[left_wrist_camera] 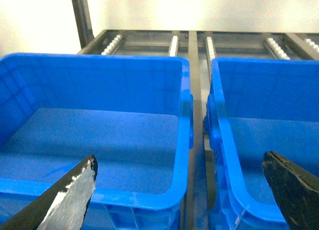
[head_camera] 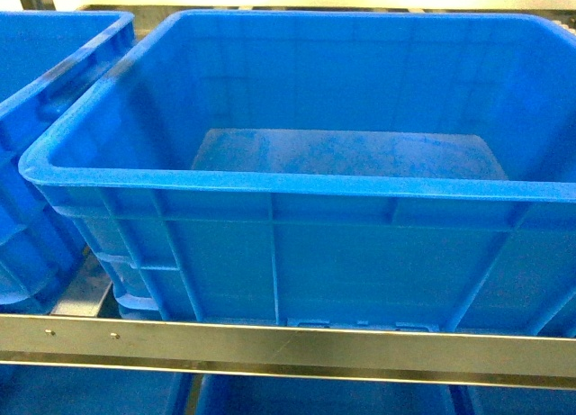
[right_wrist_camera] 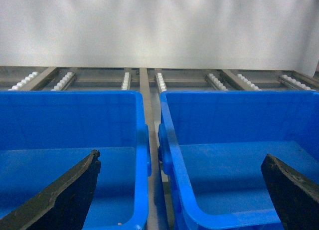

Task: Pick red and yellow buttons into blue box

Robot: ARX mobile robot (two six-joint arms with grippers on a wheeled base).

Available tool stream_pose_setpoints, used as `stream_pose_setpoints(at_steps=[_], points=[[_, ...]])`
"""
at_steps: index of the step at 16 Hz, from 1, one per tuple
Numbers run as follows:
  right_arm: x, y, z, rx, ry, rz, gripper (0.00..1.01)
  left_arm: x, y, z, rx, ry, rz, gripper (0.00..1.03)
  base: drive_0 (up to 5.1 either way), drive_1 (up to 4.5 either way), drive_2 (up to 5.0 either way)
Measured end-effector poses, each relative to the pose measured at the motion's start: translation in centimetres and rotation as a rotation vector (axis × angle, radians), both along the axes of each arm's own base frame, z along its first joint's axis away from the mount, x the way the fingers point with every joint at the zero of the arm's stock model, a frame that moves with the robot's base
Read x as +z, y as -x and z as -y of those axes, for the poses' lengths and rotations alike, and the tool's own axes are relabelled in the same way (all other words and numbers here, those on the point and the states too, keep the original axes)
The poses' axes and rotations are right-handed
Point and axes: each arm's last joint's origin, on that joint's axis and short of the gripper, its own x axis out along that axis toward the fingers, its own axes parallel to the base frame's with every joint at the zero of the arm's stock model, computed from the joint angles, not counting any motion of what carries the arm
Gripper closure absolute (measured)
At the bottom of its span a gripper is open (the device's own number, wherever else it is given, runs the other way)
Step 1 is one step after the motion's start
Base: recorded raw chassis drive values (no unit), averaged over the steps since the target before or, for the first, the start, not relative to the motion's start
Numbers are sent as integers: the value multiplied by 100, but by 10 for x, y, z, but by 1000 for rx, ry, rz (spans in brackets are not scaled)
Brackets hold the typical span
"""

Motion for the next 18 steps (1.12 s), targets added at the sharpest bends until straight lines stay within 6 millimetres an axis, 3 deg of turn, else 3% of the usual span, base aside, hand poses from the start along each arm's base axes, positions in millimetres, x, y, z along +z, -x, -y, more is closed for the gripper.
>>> stream_pose_setpoints(at_steps=[1, 2, 5, 11, 12, 14, 18], points=[[0, 0, 0, 0, 0, 0, 3, -1, 0, 0, 5, -2, -8, 5, 0, 0, 0], [-2, 1, 2, 55, 8, -93, 12, -1, -1, 0, 4, -4, -13, 5, 0, 0, 0], [-18, 7, 1, 122, 12, -153, 43, -18, 6, -10, -115, 10, 50, 35, 0, 0, 0], [-42, 17, 1, 123, 13, -156, 100, -44, 17, -24, -125, 10, 51, 91, 0, 0, 0], [-44, 18, 1, 124, 11, -154, 99, -48, 19, -26, -125, 11, 48, 102, 0, 0, 0], [-48, 20, 1, 124, 11, -152, 99, -54, 22, -36, -120, 7, 49, 101, 0, 0, 0], [-56, 24, 1, 126, 11, -154, 99, -64, 27, -36, -129, 7, 47, 101, 0, 0, 0]])
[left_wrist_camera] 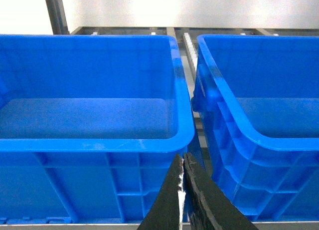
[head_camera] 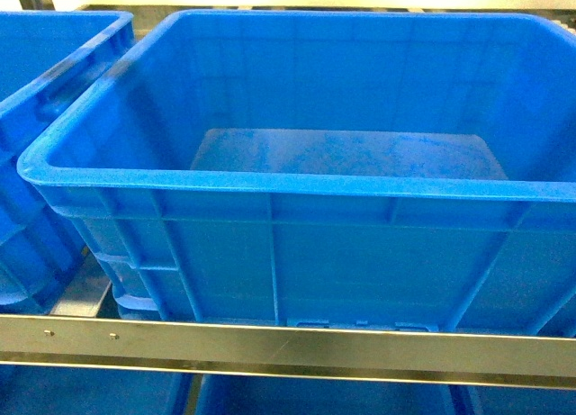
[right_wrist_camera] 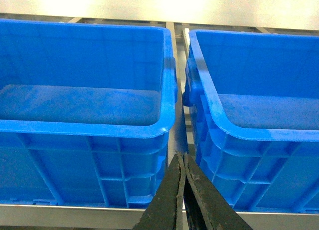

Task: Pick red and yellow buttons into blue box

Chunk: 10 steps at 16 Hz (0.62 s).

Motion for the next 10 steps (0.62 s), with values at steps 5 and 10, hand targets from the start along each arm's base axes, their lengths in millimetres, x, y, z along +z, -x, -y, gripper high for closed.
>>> stream_pose_setpoints(at_steps=[5, 10], points=[[-11, 13, 0, 1, 0, 13, 99, -7, 5, 0, 1, 0, 16, 101, 0, 0, 0], [-12, 13, 0, 0, 0, 6, 99, -14, 16, 0, -1, -1, -2, 101, 0, 0, 0]])
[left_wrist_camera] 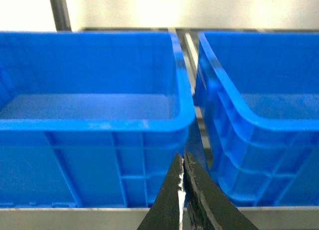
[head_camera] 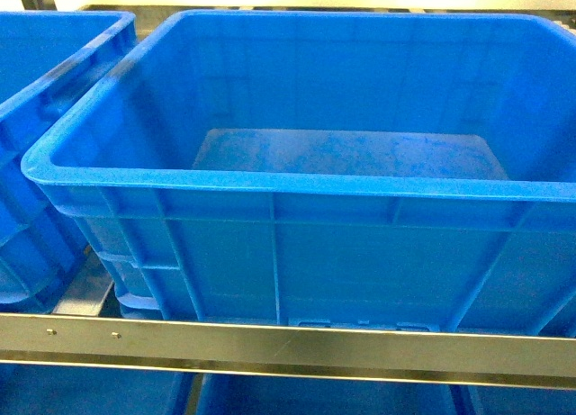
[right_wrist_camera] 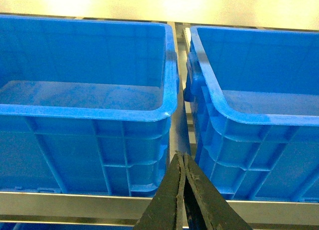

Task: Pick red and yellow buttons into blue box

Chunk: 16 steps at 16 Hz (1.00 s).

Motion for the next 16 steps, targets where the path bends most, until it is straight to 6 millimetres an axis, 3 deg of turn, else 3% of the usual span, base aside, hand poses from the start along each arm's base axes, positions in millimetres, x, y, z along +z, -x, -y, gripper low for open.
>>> stream_pose_setpoints(at_steps=[7, 11, 14, 16], points=[[0, 0, 0, 0, 0, 0, 99, 1, 0, 0, 3, -2, 6, 101, 0, 0, 0], [0, 0, 0, 0, 0, 0, 68, 1, 0, 0, 2, -2, 6, 65, 0, 0, 0], [0, 0, 0, 0, 0, 0, 24, 1, 0, 0, 2, -2, 6, 23, 0, 0, 0], [0, 0, 0, 0, 0, 0, 4, 1, 0, 0, 3, -3, 6, 3, 0, 0, 0]])
